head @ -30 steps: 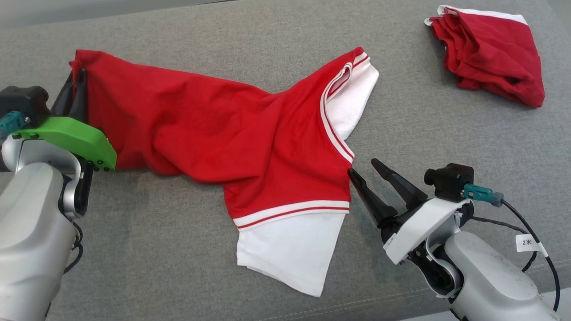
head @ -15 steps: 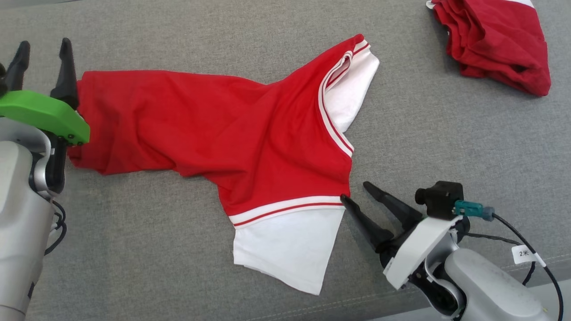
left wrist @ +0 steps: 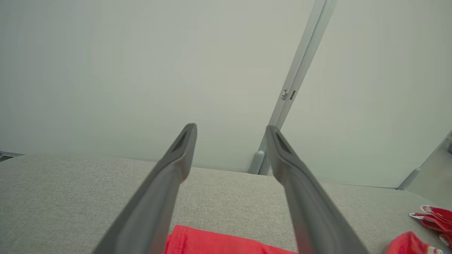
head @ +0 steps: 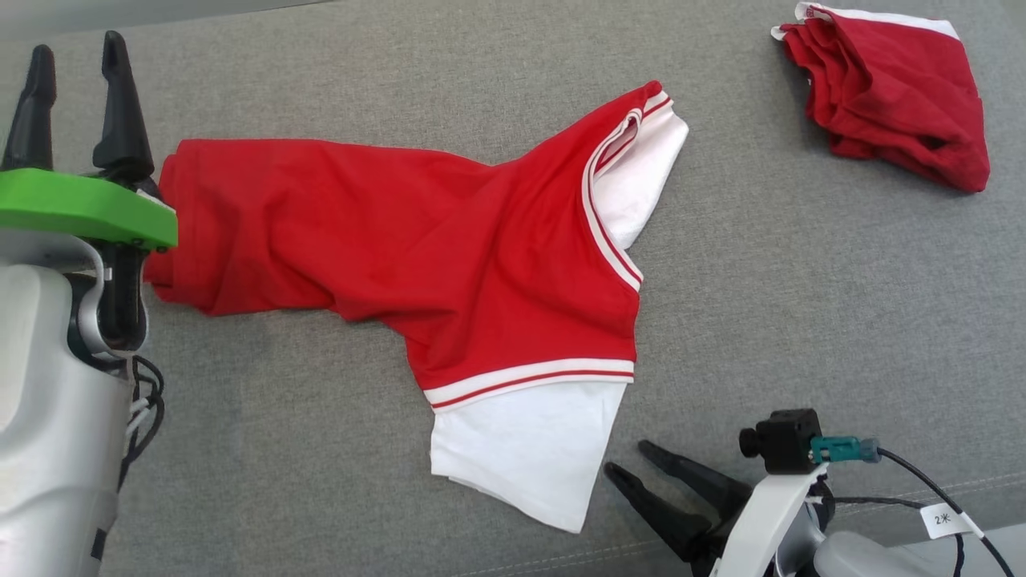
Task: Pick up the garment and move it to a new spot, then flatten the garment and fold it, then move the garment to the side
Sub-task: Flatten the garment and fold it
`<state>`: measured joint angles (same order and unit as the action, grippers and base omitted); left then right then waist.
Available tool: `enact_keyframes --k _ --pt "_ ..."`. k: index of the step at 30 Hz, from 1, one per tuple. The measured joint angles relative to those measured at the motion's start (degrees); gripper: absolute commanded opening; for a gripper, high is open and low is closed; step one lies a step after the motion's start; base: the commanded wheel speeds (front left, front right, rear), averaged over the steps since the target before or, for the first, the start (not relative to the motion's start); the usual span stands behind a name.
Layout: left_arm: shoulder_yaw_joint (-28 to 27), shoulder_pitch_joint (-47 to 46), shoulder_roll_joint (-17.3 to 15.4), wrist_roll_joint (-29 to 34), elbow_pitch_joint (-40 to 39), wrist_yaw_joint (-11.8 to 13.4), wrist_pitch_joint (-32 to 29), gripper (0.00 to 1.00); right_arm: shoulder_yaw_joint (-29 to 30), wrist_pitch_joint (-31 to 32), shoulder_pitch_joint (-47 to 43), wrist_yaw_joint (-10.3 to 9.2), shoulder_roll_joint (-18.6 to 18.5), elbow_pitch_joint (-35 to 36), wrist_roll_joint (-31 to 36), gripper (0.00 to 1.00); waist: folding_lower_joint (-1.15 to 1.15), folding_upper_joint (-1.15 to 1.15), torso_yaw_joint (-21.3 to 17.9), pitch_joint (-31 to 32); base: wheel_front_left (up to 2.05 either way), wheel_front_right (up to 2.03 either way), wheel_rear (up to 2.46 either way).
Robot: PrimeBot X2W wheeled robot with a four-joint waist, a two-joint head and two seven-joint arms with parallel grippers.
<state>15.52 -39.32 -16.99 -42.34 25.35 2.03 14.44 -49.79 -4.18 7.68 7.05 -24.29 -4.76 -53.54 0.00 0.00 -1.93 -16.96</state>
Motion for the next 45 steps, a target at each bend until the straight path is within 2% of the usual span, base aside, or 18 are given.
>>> enact_keyframes --k 6,13,17,20,21,24,25,26,32,40,45 --pt "-4.1 5.6 2.4 0.8 -5.7 0.6 0.0 1.00 -0.4 0.5 -1.6 0.00 -0.2 -0.8 -2.4 1.00 0.00 0.00 1.6 1.2 0.00 0.00 0.00" --pt "-5.2 10.9 4.0 3.3 -10.2 1.0 0.0 1.00 -1.5 1.4 -1.4 0.01 0.3 -3.0 -2.9 1.00 0.00 0.00 4.5 2.2 0.00 0.00 0.00" --pt "-5.3 13.1 4.9 4.4 -12.4 1.0 0.0 1.00 -1.3 1.7 -1.1 0.10 0.4 -5.2 -3.1 0.88 0.00 0.00 6.3 2.5 0.00 0.00 0.00" --pt "-5.4 14.2 5.2 5.1 -14.2 1.0 0.0 1.00 -1.5 1.8 -0.6 0.51 0.5 -6.7 -2.8 0.74 0.00 0.00 7.8 2.8 0.00 0.00 0.00" --pt "-6.0 15.0 5.2 5.6 -15.1 1.0 0.0 1.00 -1.7 2.0 0.2 0.51 0.9 -7.3 -2.7 0.49 0.00 0.00 8.6 2.9 0.00 0.00 0.00" --pt "-6.8 16.7 5.2 6.1 -16.2 1.0 0.0 1.00 -2.7 2.3 1.5 0.45 2.2 -7.4 -2.4 0.33 0.00 0.00 9.7 3.2 0.00 0.00 0.00" --pt "-7.4 17.3 5.2 6.4 -16.7 1.0 0.0 1.00 -3.1 2.3 1.9 0.44 2.6 -7.4 -2.2 0.21 0.00 0.00 9.9 3.3 0.00 0.00 0.00" --pt "-7.9 17.8 5.2 6.5 -17.0 1.0 0.0 1.00 -3.3 2.2 2.4 0.45 2.9 -7.3 -1.8 0.01 0.00 0.00 10.0 3.4 0.00 0.00 0.00" --pt "-10.4 20.6 5.2 7.3 -18.8 1.0 0.0 1.00 -1.2 -1.0 4.9 0.45 2.0 -6.5 -0.6 0.00 0.00 0.00 9.4 3.9 0.00 0.00 0.00" --pt "-13.0 24.4 5.6 7.2 -20.5 1.0 0.1 1.00 9.3 -8.3 8.6 -0.18 -3.1 -2.4 -0.3 0.00 0.00 0.00 6.7 4.5 0.00 0.00 0.00" --pt "-12.3 27.5 7.0 7.2 -20.4 0.4 0.1 1.00 14.5 -9.0 10.7 -0.79 -6.4 1.8 -0.3 0.00 0.00 0.00 4.7 5.1 0.00 0.00 0.00"
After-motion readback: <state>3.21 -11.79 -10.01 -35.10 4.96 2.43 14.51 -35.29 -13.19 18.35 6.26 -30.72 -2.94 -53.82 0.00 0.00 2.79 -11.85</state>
